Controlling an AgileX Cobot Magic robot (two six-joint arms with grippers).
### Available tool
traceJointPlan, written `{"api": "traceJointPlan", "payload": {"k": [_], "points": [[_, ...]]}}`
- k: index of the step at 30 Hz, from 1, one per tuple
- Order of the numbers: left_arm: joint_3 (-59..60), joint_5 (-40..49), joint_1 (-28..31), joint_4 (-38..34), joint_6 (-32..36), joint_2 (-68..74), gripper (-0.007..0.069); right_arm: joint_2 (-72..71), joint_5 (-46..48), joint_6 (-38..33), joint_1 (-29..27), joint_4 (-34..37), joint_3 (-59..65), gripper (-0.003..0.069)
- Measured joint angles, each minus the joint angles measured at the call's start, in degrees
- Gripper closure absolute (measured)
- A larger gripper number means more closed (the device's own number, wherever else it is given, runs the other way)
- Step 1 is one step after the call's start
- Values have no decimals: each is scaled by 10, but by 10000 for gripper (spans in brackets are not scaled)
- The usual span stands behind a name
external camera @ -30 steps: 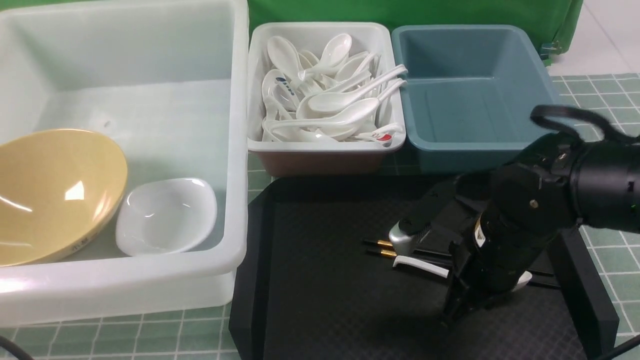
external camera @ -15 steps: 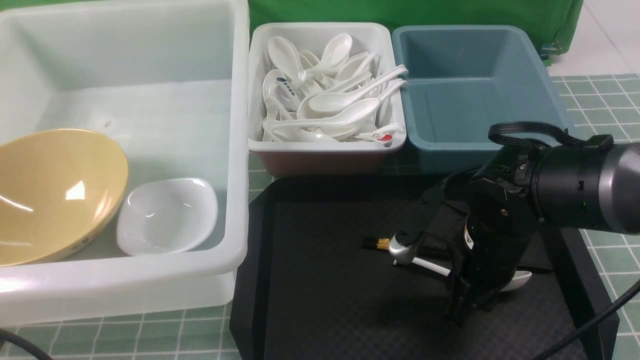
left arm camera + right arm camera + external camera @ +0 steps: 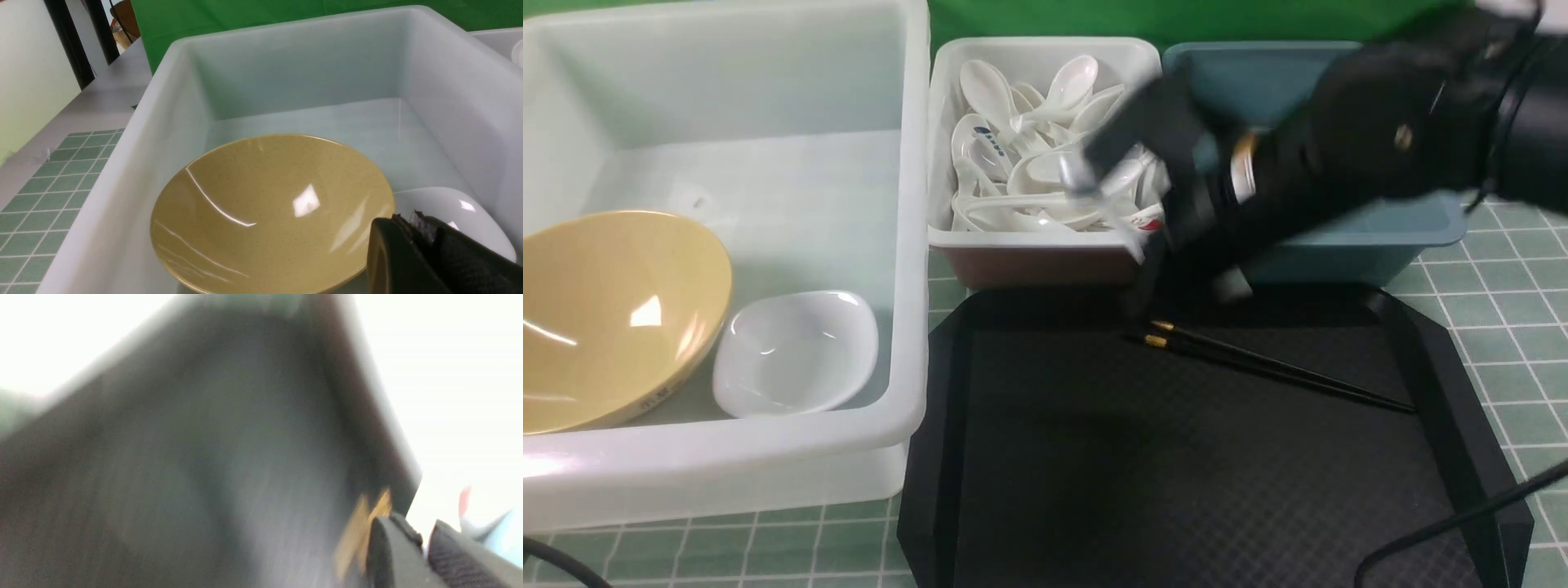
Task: On blue table put chopsticks spoon bowls plates into blue grey white boxes.
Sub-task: 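Place the white spoon into the bin of spoons with the right gripper, then grasp the chopsticks with the right gripper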
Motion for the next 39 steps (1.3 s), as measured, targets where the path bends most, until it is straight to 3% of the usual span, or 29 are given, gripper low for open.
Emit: {"api": "traceJointPlan", "payload": {"k": [2,3,6,11,16,20,26,33,36,39], "points": [[0,0,0,0,0,0,623,17,-55,1,-5,1,-24,575],[0,0,0,0,0,0,623,55,-127,10,-14,1,-68,554],[0,0,0,0,0,0,623,118,-139,34,-28,1,-133,493],[0,0,0,0,-2,0,623,221,59,50,-65,1,-269,270],[0,0,0,0,-2,0,623,228,282,42,-99,1,-296,204],[0,0,0,0,-8,0,623,208,373,30,-126,0,-184,202],[0,0,0,0,-11,0,623,169,269,-30,-127,4,-5,202],[0,-1,0,0,-13,0,623,191,206,-52,-130,10,14,220],[0,-1,0,0,-13,0,623,199,211,-85,-131,50,12,307],[0,-1,0,2,-14,0,623,202,212,-112,-127,105,9,489]]}}
